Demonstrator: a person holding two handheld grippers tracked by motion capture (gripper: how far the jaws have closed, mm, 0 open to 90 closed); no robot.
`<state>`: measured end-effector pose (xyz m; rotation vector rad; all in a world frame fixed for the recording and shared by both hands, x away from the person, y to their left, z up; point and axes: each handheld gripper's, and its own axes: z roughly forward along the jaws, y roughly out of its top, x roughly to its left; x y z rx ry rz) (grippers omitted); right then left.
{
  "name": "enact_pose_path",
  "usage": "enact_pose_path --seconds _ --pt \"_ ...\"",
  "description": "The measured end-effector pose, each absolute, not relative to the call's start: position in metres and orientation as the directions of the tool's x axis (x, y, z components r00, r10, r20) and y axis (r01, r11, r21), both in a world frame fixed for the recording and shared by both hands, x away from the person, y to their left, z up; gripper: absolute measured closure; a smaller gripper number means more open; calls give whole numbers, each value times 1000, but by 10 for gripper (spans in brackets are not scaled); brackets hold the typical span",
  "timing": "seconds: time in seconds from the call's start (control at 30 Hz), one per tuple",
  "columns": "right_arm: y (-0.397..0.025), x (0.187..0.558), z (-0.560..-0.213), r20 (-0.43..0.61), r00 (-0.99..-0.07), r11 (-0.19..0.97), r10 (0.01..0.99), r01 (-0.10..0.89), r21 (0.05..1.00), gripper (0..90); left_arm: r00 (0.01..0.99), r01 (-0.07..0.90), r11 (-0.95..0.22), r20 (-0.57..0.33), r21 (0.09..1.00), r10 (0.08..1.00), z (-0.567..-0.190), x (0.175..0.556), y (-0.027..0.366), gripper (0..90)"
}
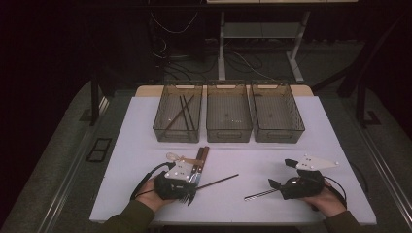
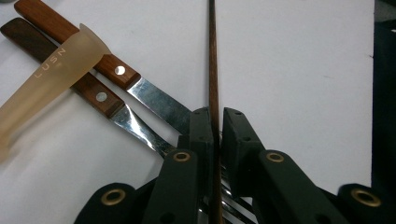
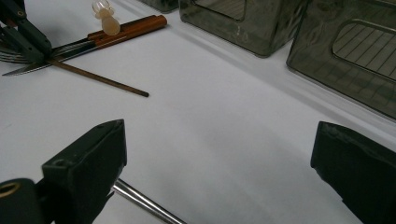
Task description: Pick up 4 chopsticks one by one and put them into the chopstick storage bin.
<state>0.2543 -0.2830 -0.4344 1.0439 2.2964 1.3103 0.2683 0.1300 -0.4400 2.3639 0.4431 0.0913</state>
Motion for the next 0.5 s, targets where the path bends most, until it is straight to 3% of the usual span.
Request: enact_pose_path --seconds 0.5 --pt "-283 254 -435 94 -693 323 715 446 835 37 937 289 -691 -50 663 345 -439 269 129 842"
